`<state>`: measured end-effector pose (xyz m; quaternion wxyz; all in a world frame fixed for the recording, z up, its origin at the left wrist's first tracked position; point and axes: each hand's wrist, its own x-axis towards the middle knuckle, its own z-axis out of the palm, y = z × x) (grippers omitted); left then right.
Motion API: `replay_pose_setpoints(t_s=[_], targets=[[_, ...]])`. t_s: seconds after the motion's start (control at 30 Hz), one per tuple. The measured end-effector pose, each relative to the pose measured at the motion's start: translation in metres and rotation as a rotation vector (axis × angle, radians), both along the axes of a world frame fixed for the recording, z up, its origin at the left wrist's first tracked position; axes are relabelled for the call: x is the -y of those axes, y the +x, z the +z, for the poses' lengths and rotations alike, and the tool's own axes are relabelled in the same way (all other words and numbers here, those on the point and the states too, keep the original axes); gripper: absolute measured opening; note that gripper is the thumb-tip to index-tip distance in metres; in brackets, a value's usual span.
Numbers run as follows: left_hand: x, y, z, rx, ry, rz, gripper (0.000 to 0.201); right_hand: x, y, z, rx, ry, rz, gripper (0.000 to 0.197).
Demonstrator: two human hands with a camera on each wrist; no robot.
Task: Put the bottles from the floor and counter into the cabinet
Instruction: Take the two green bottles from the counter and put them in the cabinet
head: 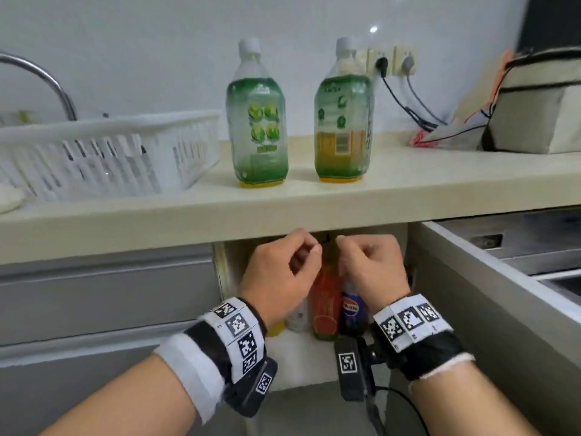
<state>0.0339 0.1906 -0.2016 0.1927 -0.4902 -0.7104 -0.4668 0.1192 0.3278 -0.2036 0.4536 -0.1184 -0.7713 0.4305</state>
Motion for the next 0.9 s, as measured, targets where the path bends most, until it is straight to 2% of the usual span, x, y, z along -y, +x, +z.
replay_pose_setpoints(t_s=[0.1, 0.13, 0.17, 0.23, 0.3, 0.37, 0.47, 0.57, 0.63, 0.77, 0.9], targets=[[0.008, 0.003, 0.058, -0.148, 0.215, 0.149, 0.013, 0.011, 0.007, 0.067, -0.249, 0.110, -0.134, 0.035], [0.007, -0.001, 0.078, -0.176, 0.270, 0.238, 0.026, 0.012, 0.006, 0.089, -0.296, 0.146, -0.211, 0.021], [0.006, -0.006, 0.095, -0.177, 0.297, 0.336, 0.043, 0.011, 0.003, 0.110, -0.300, 0.161, -0.290, 0.019], [0.002, -0.015, 0.123, -0.123, 0.292, 0.490, 0.077, 0.000, -0.009, 0.142, -0.203, 0.130, -0.382, 0.060], [-0.003, -0.022, 0.139, -0.025, 0.238, 0.541, 0.102, -0.008, -0.019, 0.162, -0.079, 0.035, -0.354, 0.090], [-0.011, -0.029, 0.147, 0.112, 0.168, 0.522, 0.120, -0.015, -0.030, 0.170, 0.016, -0.029, -0.297, 0.107], [-0.022, -0.043, 0.151, 0.295, 0.137, 0.447, 0.135, -0.022, -0.048, 0.170, 0.140, -0.086, -0.268, 0.118], [-0.028, -0.059, 0.150, 0.443, 0.171, 0.368, 0.137, -0.027, -0.060, 0.162, 0.200, -0.158, -0.270, 0.118], [-0.027, -0.068, 0.149, 0.482, 0.192, 0.332, 0.132, -0.031, -0.063, 0.157, 0.201, -0.173, -0.287, 0.114], [-0.021, -0.067, 0.146, 0.462, 0.253, 0.222, 0.113, -0.033, -0.059, 0.151, 0.129, -0.162, -0.246, 0.108], [-0.009, -0.043, 0.140, 0.353, 0.363, 0.091, 0.104, -0.016, -0.039, 0.137, -0.098, -0.150, -0.103, 0.115]])
